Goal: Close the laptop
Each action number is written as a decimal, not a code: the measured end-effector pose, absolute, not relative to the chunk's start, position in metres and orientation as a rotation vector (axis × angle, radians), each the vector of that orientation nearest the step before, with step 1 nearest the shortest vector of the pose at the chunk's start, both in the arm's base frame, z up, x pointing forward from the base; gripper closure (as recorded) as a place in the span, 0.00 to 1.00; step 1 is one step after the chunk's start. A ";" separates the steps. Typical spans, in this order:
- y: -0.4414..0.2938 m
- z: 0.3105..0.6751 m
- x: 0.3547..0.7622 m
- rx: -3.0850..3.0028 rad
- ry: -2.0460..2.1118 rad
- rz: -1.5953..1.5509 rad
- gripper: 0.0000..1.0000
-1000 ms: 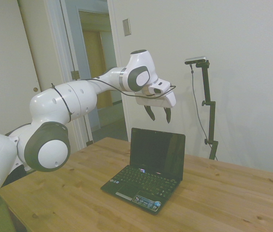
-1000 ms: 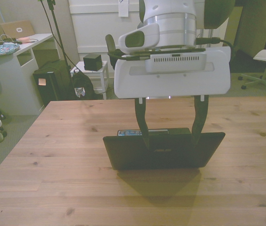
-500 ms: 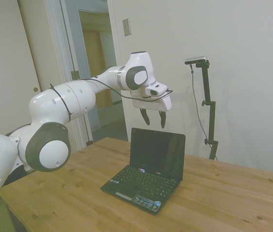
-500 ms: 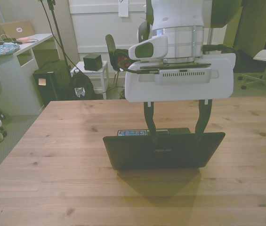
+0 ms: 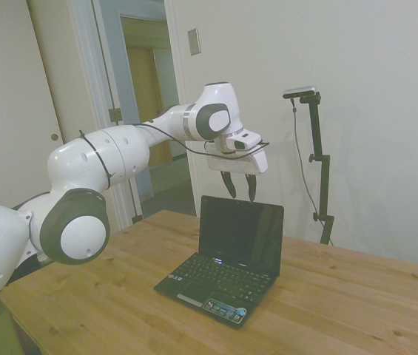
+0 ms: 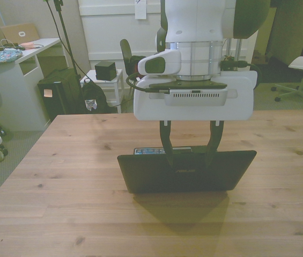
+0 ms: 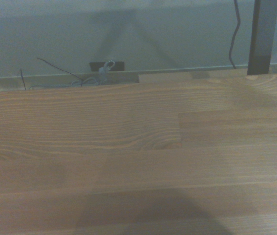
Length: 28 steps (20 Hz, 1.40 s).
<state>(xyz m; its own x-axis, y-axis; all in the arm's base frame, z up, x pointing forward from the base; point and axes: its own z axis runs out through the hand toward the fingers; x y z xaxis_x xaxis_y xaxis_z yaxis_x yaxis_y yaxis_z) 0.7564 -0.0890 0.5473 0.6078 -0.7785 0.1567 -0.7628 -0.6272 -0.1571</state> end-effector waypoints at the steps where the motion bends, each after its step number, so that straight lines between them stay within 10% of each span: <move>1: -0.090 0.547 0.756 -2.752 1.322 -0.325 1.00; 28: -0.075 0.522 0.766 -2.813 1.286 -0.302 1.00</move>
